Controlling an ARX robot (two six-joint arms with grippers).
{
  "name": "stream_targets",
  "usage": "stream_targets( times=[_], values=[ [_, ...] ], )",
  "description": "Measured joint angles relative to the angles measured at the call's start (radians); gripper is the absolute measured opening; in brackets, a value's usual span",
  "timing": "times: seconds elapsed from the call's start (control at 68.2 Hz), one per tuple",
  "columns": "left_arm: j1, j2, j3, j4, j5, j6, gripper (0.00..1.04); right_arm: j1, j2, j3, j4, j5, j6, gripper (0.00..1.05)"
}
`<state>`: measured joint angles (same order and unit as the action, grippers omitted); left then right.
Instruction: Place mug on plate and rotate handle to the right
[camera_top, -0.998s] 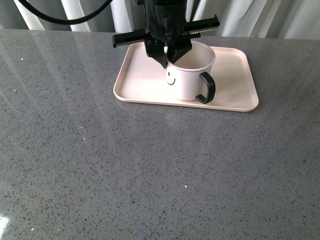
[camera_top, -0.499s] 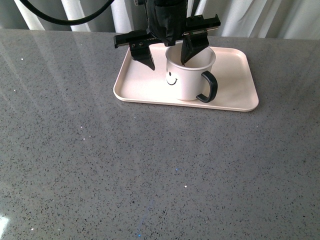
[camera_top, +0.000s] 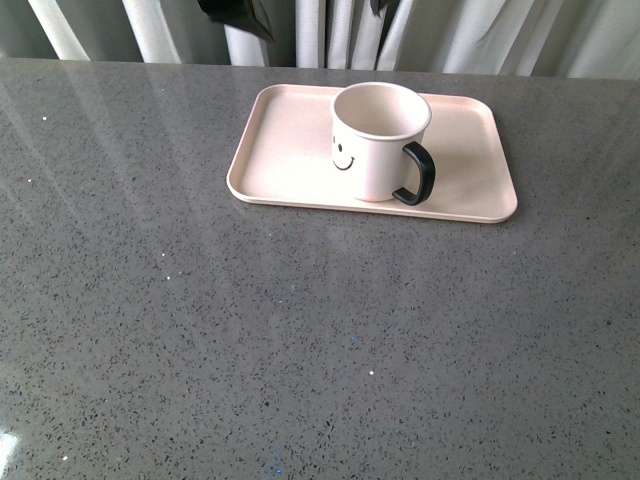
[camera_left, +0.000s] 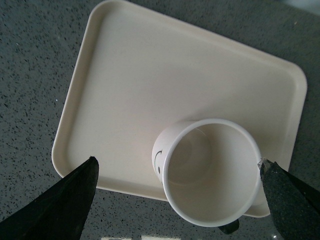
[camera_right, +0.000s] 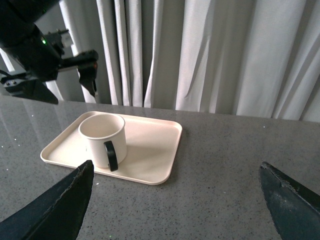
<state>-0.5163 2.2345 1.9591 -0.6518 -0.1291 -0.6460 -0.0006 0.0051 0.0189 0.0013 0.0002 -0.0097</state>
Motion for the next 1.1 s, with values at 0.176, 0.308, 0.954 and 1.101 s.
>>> stream_targets(
  times=[0.176,0.308,0.954,1.101],
  values=[
    [0.019,-0.179,-0.283,0.409,-0.229,0.197,0.85,0.0,0.0,0.0,0.0,0.0,0.0,0.96],
    [0.098,-0.425,-0.775,1.084,-0.25,0.5,0.61,0.0,0.0,0.0,0.0,0.0,0.0,0.96],
    [0.38,-1.049,-1.715,1.585,-0.007,0.635,0.01,0.0,0.0,0.0,0.0,0.0,0.0,0.96],
    [0.41,-1.165,-1.791,1.547,0.029,0.635,0.01,0.0,0.0,0.0,0.0,0.0,0.0,0.96]
  ],
)
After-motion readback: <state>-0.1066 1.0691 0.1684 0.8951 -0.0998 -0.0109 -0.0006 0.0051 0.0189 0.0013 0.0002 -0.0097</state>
